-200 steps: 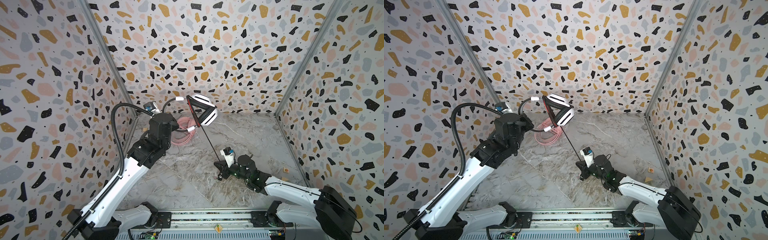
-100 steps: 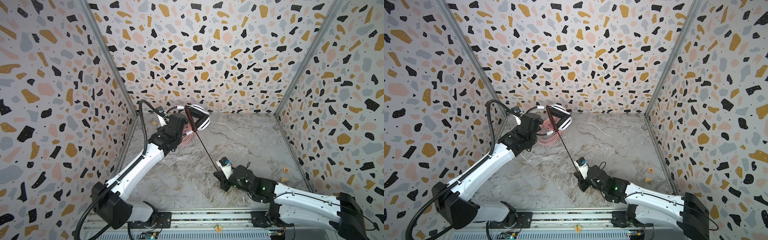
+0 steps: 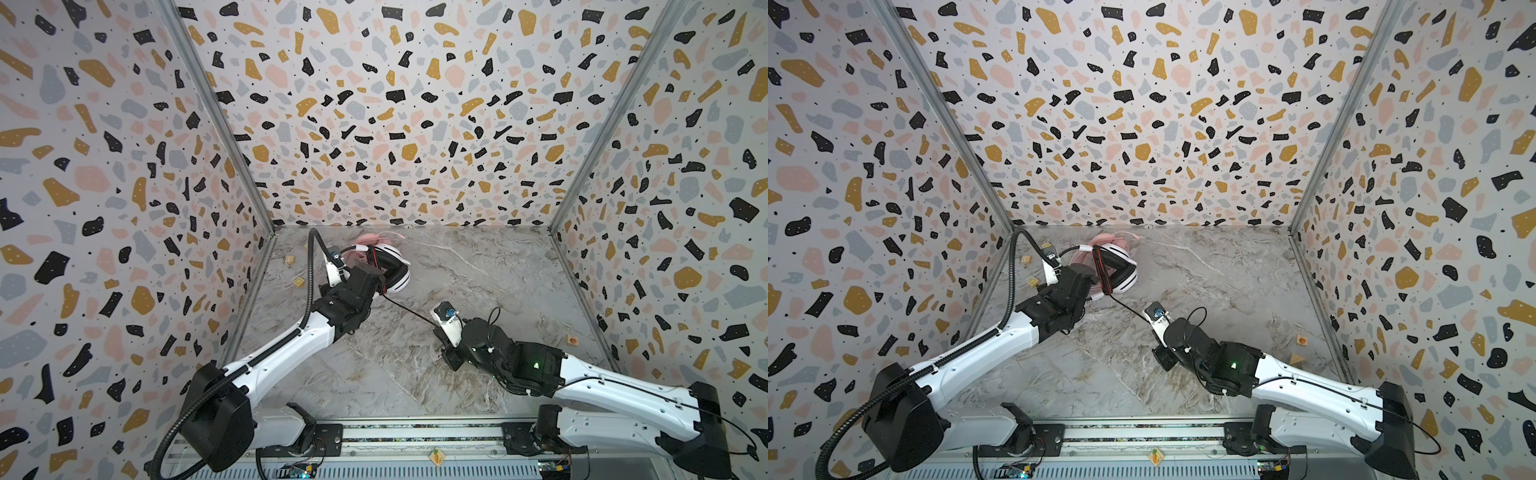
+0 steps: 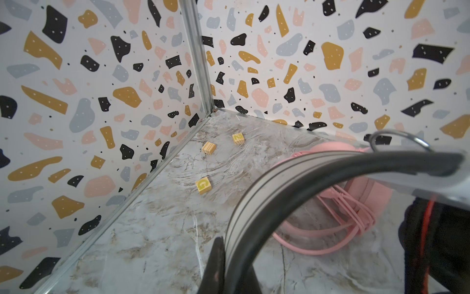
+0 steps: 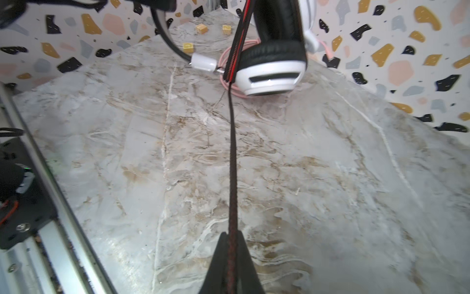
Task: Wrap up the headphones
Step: 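Lower the headphones with the left gripper while the right gripper brings the cable up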
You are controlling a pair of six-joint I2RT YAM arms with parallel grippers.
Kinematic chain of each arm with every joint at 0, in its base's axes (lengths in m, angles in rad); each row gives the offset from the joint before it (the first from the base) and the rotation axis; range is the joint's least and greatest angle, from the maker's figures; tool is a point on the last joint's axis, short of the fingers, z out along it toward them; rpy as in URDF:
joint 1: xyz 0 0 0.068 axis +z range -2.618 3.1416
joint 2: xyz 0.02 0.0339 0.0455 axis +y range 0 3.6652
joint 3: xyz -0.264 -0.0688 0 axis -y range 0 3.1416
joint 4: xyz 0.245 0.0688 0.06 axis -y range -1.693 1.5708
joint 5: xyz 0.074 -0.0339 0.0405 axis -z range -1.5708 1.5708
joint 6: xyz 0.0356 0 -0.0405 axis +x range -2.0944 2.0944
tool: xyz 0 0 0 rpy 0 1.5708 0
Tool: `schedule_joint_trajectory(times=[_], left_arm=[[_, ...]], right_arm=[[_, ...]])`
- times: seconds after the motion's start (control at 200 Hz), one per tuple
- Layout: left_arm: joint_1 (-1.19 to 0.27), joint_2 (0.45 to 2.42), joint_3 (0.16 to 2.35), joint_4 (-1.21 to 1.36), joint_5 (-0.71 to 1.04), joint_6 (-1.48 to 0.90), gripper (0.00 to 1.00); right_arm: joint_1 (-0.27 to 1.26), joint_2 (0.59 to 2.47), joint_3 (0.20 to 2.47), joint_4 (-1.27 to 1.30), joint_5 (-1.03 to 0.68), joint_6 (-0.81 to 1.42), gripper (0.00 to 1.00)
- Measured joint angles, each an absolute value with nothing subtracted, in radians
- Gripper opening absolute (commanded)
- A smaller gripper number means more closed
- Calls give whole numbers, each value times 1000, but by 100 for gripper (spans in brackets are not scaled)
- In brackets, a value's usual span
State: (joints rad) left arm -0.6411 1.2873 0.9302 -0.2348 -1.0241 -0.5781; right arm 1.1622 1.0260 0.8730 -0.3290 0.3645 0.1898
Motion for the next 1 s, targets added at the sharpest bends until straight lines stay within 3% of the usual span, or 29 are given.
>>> schedule_joint_trajectory(times=[0.21,0.501,0.721,0.996], left_arm=[[-772,1252,853,-187,-997,-433,0],[-886,1235,848,-225,-743,-254,0],[-906,1163,839,-236,-477,-210,0],[-905,1095,845,-266,-223,-209,0]], right_arm=[[1126,1061,973,-399,474,106,9],[1016,1059,1037,-437,509,17,10],[925,1056,1037,-435,451,-14,10],[789,1054,1035,-426,252,-13,11]])
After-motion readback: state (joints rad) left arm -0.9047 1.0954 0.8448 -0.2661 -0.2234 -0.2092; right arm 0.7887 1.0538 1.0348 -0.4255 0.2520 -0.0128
